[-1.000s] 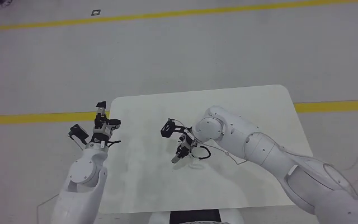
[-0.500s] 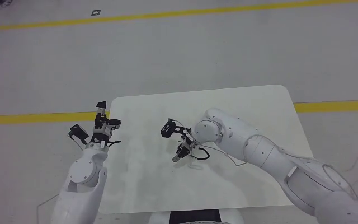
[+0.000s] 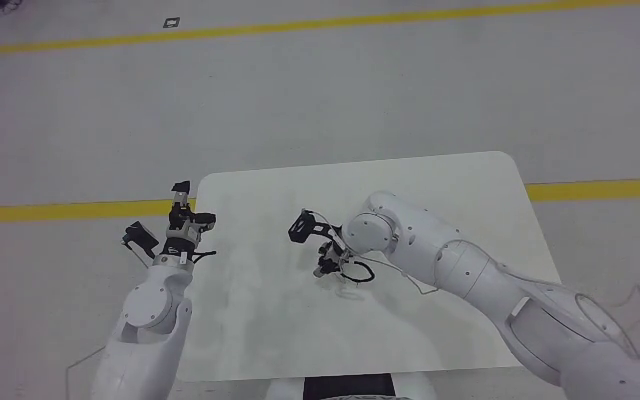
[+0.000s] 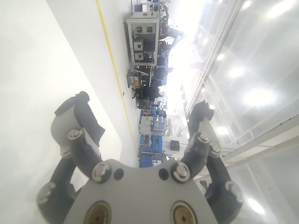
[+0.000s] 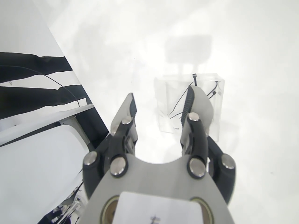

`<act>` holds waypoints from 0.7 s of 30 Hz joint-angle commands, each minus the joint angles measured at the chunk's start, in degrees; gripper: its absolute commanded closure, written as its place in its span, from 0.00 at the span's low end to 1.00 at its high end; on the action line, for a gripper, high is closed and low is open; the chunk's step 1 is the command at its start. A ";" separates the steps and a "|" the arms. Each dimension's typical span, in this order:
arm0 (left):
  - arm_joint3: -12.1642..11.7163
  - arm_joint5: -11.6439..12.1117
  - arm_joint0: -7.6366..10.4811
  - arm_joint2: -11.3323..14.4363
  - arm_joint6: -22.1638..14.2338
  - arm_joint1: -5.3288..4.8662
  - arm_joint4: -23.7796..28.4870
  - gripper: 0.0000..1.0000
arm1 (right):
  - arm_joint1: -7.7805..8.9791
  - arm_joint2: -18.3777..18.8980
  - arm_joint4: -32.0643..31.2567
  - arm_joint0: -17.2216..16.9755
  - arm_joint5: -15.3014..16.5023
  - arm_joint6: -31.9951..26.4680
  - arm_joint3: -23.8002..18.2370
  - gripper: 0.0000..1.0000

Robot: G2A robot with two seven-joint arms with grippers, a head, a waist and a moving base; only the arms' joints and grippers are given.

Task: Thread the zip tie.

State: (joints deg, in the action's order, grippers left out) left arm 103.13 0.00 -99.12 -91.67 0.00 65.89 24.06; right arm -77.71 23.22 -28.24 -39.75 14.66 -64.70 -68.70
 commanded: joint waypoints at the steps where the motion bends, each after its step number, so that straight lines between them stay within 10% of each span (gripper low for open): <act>1: 0.00 0.00 0.00 0.00 0.00 0.00 0.00 0.00 | -0.06 0.10 -0.52 -0.02 -0.22 -0.04 0.09 0.85; 21: 0.00 0.00 0.00 0.00 0.00 0.00 0.00 0.00 | -1.63 -0.68 -9.53 -0.54 -4.32 1.52 1.27 0.79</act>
State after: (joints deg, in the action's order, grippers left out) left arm 103.13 0.00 -99.12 -91.67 0.00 65.89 24.06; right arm -79.22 22.55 -37.62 -40.26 10.32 -63.28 -67.62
